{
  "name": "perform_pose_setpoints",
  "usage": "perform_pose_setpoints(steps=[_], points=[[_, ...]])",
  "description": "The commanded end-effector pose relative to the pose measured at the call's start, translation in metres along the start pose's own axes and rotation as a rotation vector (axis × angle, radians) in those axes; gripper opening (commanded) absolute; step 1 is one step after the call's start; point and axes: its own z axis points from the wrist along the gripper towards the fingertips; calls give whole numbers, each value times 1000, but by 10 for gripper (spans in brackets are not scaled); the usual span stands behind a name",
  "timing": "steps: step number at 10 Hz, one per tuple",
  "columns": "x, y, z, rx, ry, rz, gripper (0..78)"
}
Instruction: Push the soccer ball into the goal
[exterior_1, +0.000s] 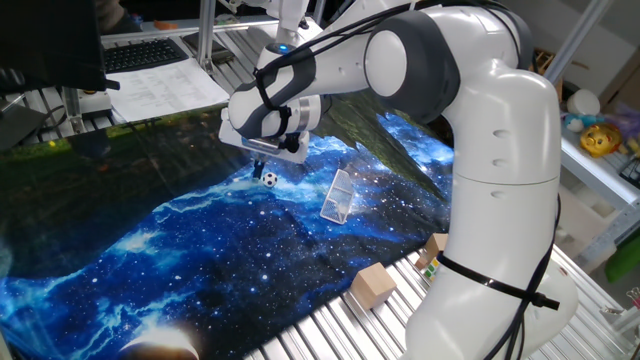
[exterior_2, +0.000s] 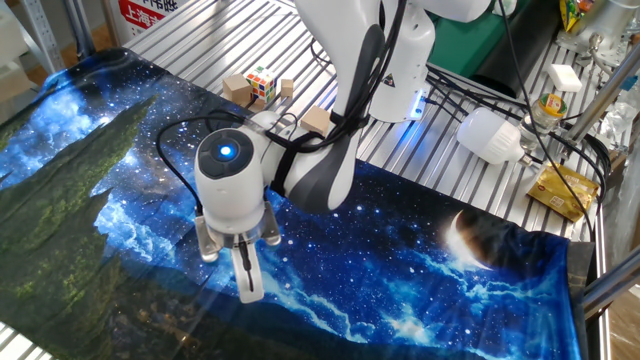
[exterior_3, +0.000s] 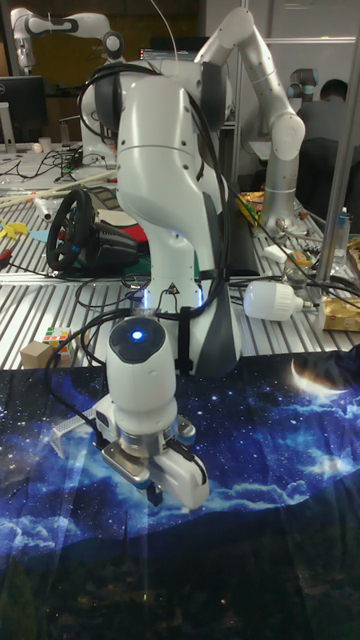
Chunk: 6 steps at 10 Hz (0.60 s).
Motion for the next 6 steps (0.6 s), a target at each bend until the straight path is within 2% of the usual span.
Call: perform_pose_setpoints(steps=[1, 4, 6], points=[[4, 1, -6, 11, -18, -27, 0], [11, -5, -2, 25, -29, -40, 0], [11, -5, -2, 26, -29, -41, 0]])
